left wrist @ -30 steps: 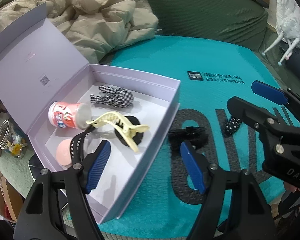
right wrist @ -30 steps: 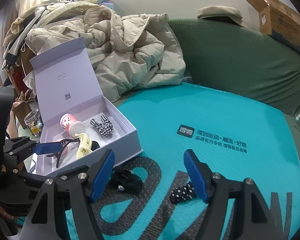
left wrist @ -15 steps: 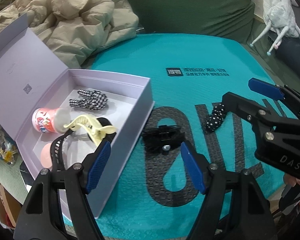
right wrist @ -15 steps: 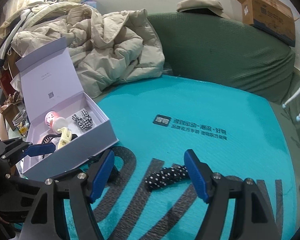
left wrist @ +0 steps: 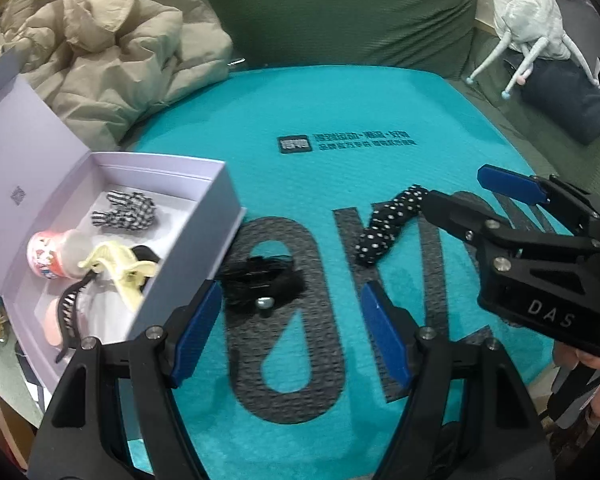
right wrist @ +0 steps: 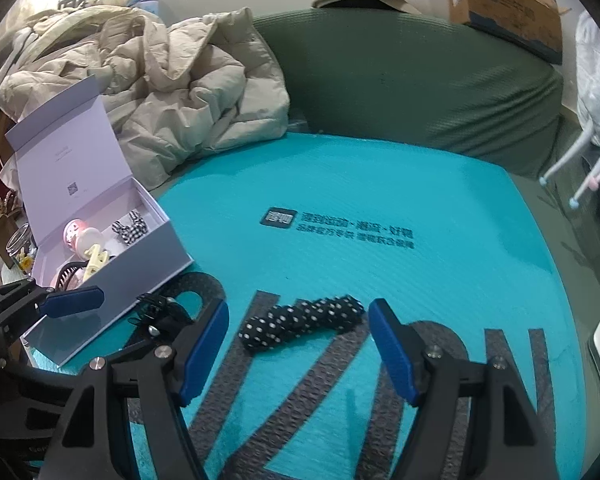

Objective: Organize objects
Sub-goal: 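Withdraw the left gripper toward the black bow clip while the right gripper moves to the polka-dot scrunchie, then grasp the black bow clip with the left gripper while the right gripper grasps the polka-dot scrunchie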

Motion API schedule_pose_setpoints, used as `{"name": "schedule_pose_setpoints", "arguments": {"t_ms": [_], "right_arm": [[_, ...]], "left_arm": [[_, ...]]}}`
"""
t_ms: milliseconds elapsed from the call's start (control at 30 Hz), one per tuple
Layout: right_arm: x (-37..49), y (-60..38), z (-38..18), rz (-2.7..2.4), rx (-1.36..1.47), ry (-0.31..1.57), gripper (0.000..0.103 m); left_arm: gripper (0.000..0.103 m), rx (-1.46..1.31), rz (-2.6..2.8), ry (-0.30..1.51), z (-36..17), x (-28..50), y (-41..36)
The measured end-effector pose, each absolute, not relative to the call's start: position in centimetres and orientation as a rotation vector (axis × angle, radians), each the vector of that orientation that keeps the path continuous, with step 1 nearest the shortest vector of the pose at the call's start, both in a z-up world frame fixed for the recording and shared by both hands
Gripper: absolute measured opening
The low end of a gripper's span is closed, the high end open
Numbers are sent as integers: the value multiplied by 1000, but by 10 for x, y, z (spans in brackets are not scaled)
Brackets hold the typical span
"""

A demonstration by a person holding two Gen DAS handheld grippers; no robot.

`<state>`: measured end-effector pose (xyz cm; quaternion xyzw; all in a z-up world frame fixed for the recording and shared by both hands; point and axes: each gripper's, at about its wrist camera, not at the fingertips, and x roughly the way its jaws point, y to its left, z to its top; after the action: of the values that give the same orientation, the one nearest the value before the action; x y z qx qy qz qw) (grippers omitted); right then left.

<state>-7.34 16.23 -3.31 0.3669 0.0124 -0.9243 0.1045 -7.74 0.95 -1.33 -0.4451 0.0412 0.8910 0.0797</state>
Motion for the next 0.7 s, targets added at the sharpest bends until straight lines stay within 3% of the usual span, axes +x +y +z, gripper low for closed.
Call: {"name": "schedule_pose_setpoints", "arguments": {"t_ms": [700], "right_arm": [[-81, 192, -60, -2710, 1198, -53, 77]], "left_arm": [[71, -1428, 2606, 35, -49, -93, 23]]}}
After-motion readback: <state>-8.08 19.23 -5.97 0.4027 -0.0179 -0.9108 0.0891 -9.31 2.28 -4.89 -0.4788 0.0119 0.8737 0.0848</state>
